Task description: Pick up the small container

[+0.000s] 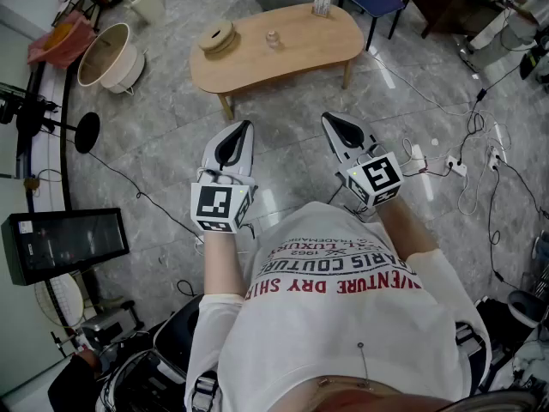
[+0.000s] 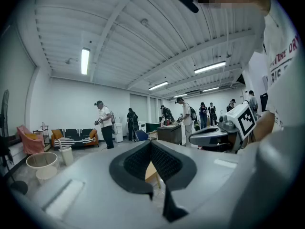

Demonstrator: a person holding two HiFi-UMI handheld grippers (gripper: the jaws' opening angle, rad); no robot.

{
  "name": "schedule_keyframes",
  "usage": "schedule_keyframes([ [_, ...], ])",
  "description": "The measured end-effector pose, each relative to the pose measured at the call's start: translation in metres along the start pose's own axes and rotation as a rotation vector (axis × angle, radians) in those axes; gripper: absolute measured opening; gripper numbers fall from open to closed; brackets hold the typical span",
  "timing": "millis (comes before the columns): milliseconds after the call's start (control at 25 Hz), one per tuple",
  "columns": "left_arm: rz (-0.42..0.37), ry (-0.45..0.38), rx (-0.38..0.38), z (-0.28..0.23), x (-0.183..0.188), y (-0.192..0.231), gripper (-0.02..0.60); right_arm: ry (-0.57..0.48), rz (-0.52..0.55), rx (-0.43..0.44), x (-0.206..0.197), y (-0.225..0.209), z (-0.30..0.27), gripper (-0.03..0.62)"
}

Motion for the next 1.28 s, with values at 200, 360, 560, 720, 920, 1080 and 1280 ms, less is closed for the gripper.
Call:
schedule_keyframes([
  [200, 0.009, -0.004, 0.005, 0.004, -0.002, 0.004, 0.011, -0.001, -0.004, -0.001, -0.001, 0.006, -0.002, 0.006],
  [360, 0.017, -0.005, 0.005, 0.006, -0.004, 0.007, 0.011, 0.002, -0.004, -0.004, -0.002, 0.009, -0.004, 0.006],
  [560, 0.012, -0.009, -0.005, 0.014, -0.007, 0.012, 0.011, 0.003, -0.005, -0.015, -0.003, 0.019, -0.008, 0.006],
  [720, 0.022, -0.01, -0.041, 0.026, -0.018, 0.014, 0.011, -0.013, -0.032, -0.029, -0.004, 0.031, -0.013, 0.006],
  [920, 0.082, 0.055, -0.103, 0.034, -0.053, 0.016, 0.281, -0.01, -0.036, -0.027, -0.014, 0.05, -0.024, 0.006],
  [1080, 0.09, 0.073, -0.076, 0.037, -0.068, 0.026, 0.288, 0.02, -0.059, -0.023, -0.023, 0.051, -0.034, 0.006],
  [1280, 0.16, 0.039, -0.024, 0.02, -0.071, 0.051, 0.288, 0.036, -0.07, 0.002, -0.031, 0.032, -0.059, 0.006],
])
Point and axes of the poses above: the fingertips, and each gripper's own axes: z backward along the fingers, y to its left, x out of its top, the point moved 1 cm from there along z, backward along the fingers, and after that the axes turned 1 degree about -z, right-handed, at the moved point
